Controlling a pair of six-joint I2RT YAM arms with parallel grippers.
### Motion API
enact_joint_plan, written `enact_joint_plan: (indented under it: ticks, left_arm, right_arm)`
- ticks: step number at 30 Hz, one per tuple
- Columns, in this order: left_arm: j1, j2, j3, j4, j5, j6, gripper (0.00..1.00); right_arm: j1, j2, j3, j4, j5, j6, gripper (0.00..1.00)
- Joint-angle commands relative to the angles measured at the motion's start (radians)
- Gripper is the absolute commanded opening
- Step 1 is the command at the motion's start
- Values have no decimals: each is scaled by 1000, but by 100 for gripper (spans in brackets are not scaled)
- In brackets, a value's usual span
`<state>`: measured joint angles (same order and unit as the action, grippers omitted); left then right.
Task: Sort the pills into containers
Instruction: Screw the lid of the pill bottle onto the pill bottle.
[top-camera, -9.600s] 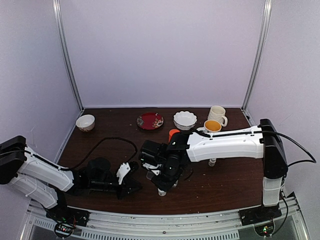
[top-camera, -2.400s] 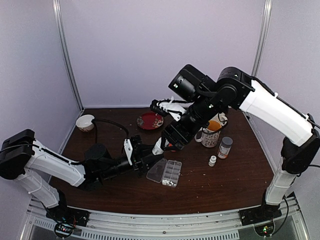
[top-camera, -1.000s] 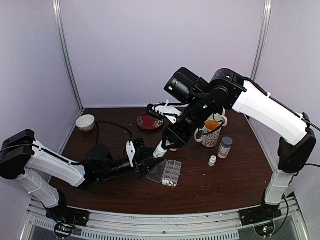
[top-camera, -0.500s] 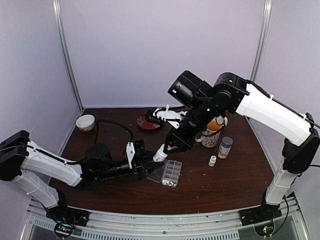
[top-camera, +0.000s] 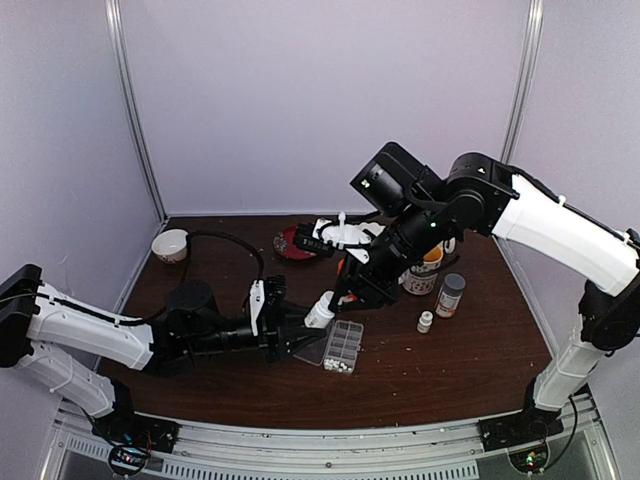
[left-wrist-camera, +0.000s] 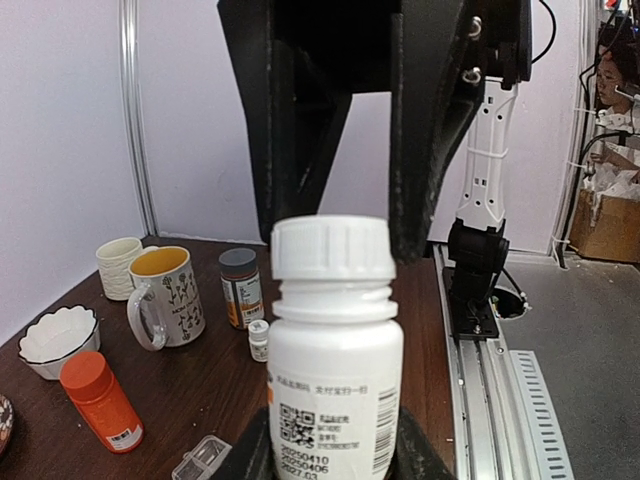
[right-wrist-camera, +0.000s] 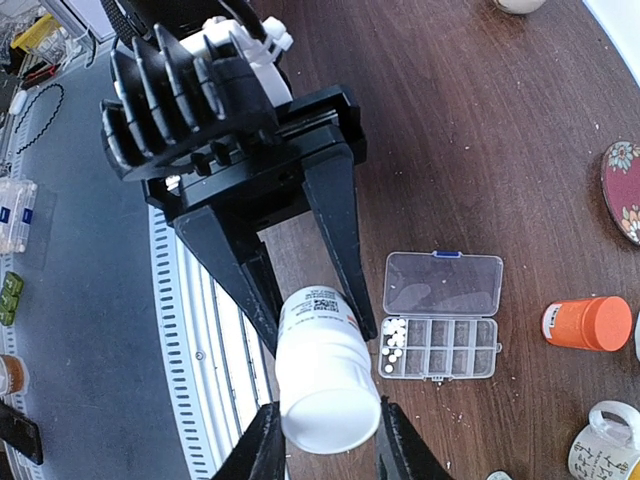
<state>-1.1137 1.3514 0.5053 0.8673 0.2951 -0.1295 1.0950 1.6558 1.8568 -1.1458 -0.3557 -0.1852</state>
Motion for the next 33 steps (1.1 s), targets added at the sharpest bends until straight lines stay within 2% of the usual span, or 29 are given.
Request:
enact_joint_plan:
  ticks: [1, 7, 11, 20, 24, 29, 33]
  left_arm:
    - [-4, -70, 68, 48, -37, 20, 16]
    - [-4, -84, 90, -54, -167, 109, 15]
    - [-7, -68, 137, -137, -185, 215, 15]
    - [-14, -45, 163, -148, -251, 353, 15]
    - [-18, -41, 160, -134, -305, 397, 15]
    - [-18, -35, 164, -114, -321, 398, 15]
    - [-17, -33, 169, -106, -304, 376, 15]
  right_arm:
    - [5, 21, -10, 12, 45, 29, 18]
    - [5, 44, 9, 25, 65, 226, 19]
    - [3, 54, 24, 29, 64, 356, 20]
    - [-17, 53, 40, 74, 52, 624, 21]
    - [-29, 30, -17, 179, 0, 748, 20]
    - [-48, -11, -102, 270, -1, 831, 20]
    - [-49, -13, -100, 261, 14, 836, 23]
